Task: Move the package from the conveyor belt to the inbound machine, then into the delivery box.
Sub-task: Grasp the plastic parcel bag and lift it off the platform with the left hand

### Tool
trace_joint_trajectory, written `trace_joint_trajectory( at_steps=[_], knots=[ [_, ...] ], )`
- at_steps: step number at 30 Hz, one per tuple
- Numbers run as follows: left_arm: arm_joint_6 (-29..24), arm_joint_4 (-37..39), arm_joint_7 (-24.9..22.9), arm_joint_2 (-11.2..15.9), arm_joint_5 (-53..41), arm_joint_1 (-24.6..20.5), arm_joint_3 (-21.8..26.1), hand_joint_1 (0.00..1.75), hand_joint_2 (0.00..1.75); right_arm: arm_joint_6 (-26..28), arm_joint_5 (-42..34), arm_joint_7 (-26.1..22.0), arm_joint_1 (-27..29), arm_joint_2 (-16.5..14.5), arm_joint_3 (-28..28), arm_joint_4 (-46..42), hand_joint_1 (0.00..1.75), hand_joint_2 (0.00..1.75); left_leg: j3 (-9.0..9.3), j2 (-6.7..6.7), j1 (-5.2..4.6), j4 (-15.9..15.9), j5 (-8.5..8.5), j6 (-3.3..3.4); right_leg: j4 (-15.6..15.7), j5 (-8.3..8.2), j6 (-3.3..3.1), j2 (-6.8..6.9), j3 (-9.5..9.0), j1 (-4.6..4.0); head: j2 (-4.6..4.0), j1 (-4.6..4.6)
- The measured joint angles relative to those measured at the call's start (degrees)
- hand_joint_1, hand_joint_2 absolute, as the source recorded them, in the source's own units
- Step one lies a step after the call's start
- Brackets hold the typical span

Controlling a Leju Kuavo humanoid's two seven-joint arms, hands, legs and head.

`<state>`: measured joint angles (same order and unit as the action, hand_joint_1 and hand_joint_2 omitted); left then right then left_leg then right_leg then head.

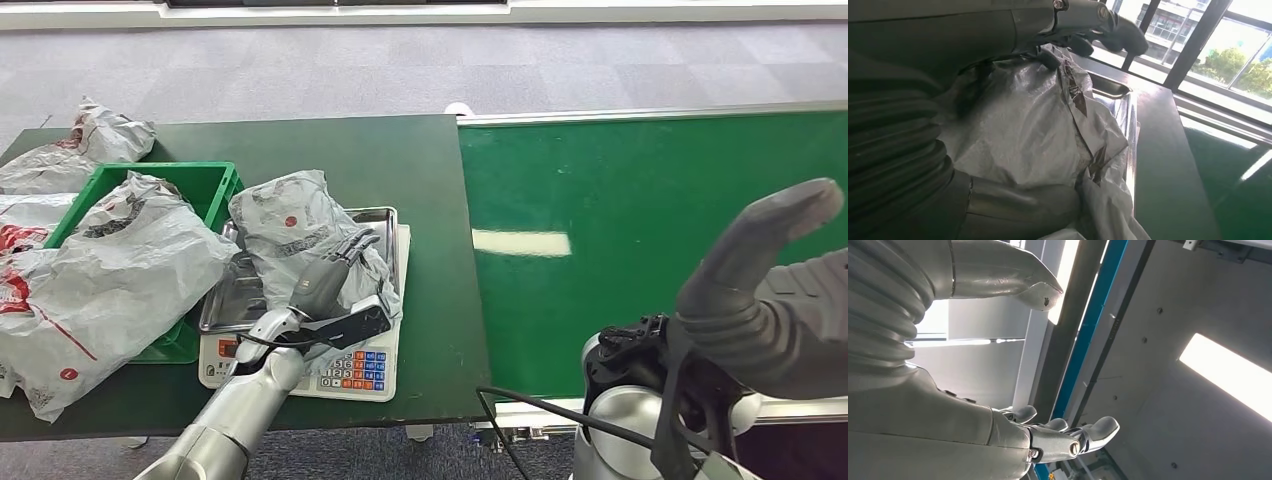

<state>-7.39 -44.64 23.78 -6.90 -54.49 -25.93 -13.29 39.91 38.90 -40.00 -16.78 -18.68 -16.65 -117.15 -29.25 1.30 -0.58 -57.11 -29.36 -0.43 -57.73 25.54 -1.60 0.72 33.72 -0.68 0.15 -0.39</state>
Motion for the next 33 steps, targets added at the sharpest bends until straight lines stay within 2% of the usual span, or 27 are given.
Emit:
trace_joint_trajectory(
  at_steps=[19,23,26,28,31,33],
  knots=[
    [-1.42,-0.93,-7.34,0.95,-8.37,-0.52,-0.65,1.75,1.75,0.00,-2.37,0.00,0.08,0.10,0.00,0.77,0.00,1.75,0.01,0.02,0.01,0.00,0.00,0.00,0.00,0.00,0.00,-0.01,0.01,-0.01,0.00,0.00],
    [-3.38,-0.86,-8.41,1.12,-10.14,-0.70,-0.71,1.75,1.75,0.00,-2.29,0.00,0.16,0.10,0.00,0.78,0.00,1.75,0.01,0.02,0.01,0.01,0.00,0.00,0.00,0.00,0.00,-0.02,0.02,-0.01,0.00,0.00],
    [-9.25,-1.29,-9.52,1.31,-10.96,-0.68,-0.64,1.75,1.75,0.00,-2.03,-0.01,0.37,0.11,0.00,0.77,0.00,1.75,-0.01,0.02,0.01,0.00,0.01,-0.01,-0.01,0.00,-0.01,-0.02,0.04,-0.01,0.00,0.00],
    [-17.20,-3.57,-10.43,1.53,-10.80,-0.38,0.02,1.75,1.75,0.01,-1.90,-0.01,0.53,0.14,0.05,0.76,0.00,1.75,-0.05,0.03,0.01,0.00,0.01,-0.01,-0.02,-0.01,-0.01,-0.03,0.07,-0.02,0.00,0.00],
    [-29.34,-11.13,-11.84,2.00,-11.91,0.00,2.90,1.75,1.75,0.02,-1.96,0.00,0.66,0.15,0.38,0.76,0.00,1.75,-0.07,0.04,0.02,0.00,0.02,-0.01,-0.03,-0.01,-0.02,-0.04,0.10,-0.02,0.00,0.00],
    [-32.05,-17.20,-11.99,2.22,-13.98,0.11,5.77,1.75,1.75,0.01,-2.05,0.00,0.72,0.15,0.66,0.76,0.00,1.75,-0.08,0.03,0.02,0.00,0.02,-0.02,-0.03,-0.01,-0.02,-0.04,0.11,-0.03,0.00,-0.01]
  ],
)
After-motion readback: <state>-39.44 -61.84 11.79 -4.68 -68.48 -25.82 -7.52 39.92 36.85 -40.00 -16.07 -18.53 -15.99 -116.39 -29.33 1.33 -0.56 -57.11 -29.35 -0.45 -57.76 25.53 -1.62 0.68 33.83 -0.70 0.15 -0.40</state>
